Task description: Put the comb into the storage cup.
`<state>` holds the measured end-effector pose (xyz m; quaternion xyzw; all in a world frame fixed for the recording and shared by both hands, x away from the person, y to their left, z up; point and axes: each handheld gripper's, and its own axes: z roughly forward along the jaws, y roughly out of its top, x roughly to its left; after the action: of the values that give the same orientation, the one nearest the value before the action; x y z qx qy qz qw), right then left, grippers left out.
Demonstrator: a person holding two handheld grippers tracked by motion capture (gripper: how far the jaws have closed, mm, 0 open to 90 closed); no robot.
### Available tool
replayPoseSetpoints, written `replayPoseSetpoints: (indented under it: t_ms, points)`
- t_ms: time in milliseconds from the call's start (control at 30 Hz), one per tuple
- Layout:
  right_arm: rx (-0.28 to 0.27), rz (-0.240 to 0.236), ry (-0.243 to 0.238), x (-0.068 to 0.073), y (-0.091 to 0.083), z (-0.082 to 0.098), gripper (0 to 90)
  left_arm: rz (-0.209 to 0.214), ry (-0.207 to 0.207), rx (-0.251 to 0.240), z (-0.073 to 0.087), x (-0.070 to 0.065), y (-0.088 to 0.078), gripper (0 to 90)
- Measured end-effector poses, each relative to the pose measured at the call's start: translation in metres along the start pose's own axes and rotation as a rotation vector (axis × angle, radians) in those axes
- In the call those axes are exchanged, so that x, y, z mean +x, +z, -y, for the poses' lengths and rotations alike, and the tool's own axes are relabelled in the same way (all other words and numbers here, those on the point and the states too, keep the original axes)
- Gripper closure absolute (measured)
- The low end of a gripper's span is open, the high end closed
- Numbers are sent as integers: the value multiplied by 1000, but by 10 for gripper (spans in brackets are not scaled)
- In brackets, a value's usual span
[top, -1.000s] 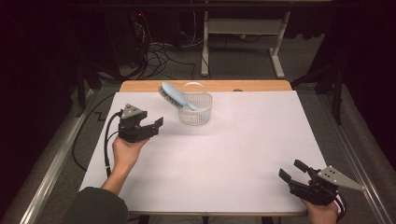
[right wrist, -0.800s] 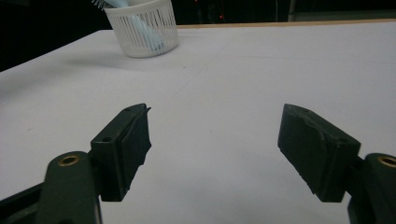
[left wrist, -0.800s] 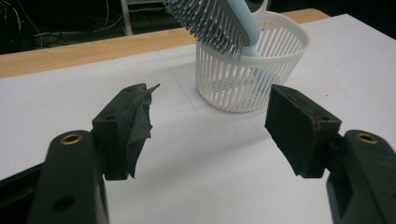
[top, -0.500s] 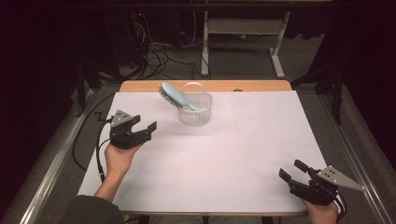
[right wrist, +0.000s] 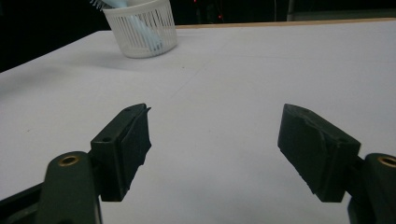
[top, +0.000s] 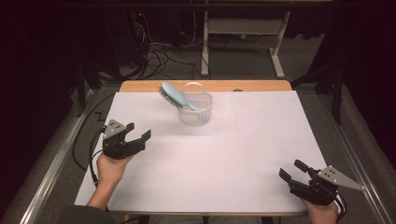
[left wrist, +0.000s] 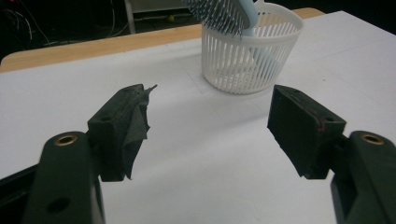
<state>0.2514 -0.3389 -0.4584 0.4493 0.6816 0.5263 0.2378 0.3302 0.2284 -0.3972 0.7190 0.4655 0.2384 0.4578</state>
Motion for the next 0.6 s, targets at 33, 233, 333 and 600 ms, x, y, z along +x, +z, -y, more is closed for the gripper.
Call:
replayPoseSetpoints:
  t_ms: [33,233,333,600]
  points:
    - [1,0,0,0,0,0,260,1,-1,0,1,0,0,294]
    - [-3,1,0,0,0,0,260,-2,-21,-24,12,1,-7,295]
    - [-1,2,3,0,0,0,260,-2,-20,-15,18,1,-9,296]
    - [1,6,0,0,0,0,260,12,-43,-23,32,4,-17,293]
